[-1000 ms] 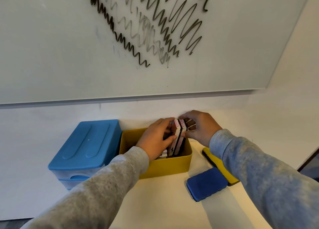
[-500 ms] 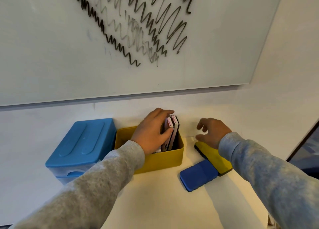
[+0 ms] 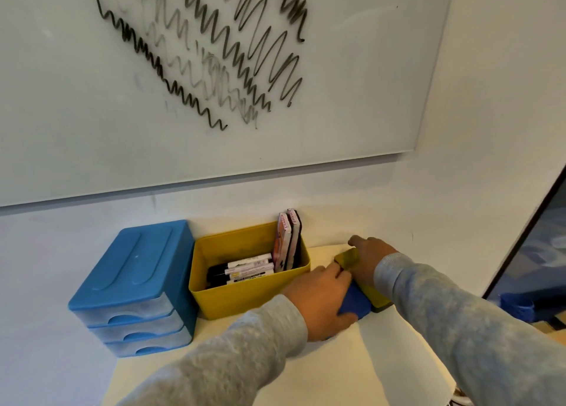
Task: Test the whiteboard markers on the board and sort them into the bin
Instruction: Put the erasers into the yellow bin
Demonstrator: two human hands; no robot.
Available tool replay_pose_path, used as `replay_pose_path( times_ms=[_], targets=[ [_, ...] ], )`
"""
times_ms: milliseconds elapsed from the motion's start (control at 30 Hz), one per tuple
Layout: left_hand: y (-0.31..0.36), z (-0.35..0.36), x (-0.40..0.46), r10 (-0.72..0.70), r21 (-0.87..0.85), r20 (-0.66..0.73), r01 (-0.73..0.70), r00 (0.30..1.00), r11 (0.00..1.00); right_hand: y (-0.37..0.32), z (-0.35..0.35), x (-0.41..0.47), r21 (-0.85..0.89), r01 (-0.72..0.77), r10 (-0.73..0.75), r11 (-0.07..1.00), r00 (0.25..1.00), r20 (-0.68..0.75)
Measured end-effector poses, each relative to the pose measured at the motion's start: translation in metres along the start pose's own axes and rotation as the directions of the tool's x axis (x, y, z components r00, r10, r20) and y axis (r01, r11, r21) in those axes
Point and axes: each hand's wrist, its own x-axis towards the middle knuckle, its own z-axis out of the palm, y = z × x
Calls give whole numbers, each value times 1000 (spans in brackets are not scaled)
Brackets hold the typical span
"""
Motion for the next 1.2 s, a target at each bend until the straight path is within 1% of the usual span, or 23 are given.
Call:
replay_pose_path(
  times_ms=[33, 100, 200, 367, 533, 633, 733, 800, 833, 900, 967, 1033, 1067, 1133, 1200],
  targets=[
    [2, 5, 1, -39, 18, 38, 38, 999, 999, 3, 0, -2, 35, -14, 14, 999, 1000, -16],
    [2, 12, 2, -76, 52, 66, 73, 995, 996, 7, 1, -4, 46, -23, 25, 999, 999, -47],
    [2, 17, 3, -77, 74, 70, 72, 995, 995, 13, -1, -8, 56, -25, 31, 998, 993, -113],
    [6, 8, 0, -72, 82, 92, 64, 993, 995, 12, -10, -11, 210, 29, 12, 977, 982, -189],
    [4, -17, -10, -56, 41, 127, 51, 990, 998, 6, -14, -16, 293, 83, -17, 952, 975, -221],
    [-8, -44, -19, -20, -56, 115, 27, 993, 998, 4, -13, -17, 333, 126, -43, 934, 968, -247],
    [-24, -78, -24, 16, -256, 88, 7, 996, 967, 0, -15, -19, 446, 170, -44, 879, 960, -278],
    [-37, -100, -27, 10, -451, 2, -8, 1000, 892, -4, -19, -19, 553, 211, -48, 806, 954, -295],
    [-44, -108, -29, -15, -540, -62, -21, 998, 842, -6, -21, -19, 588, 233, -51, 775, 950, -309],
    [-59, -119, -32, -100, -658, -193, -54, 976, 751, -13, -30, -19, 637, 288, -55, 716, 932, -359],
    [-74, -119, -36, -183, -711, -290, -83, 939, 698, -24, -42, -22, 704, 355, -41, 615, 906, -421],
    [-84, -111, -38, -257, -747, -327, -82, 909, 660, -37, -53, -28, 745, 417, -14, 521, 876, -482],
    [-88, -105, -39, -287, -766, -325, -73, 901, 639, -44, -56, -30, 746, 446, -6, 494, 860, -510],
    [-94, -91, -40, -325, -795, -303, -50, 896, 604, -59, -60, -36, 723, 493, -13, 484, 830, -557],
    [-99, -78, -39, -345, -814, -274, -25, 898, 581, -71, -58, -38, 679, 509, -21, 529, 808, -589]
  ],
)
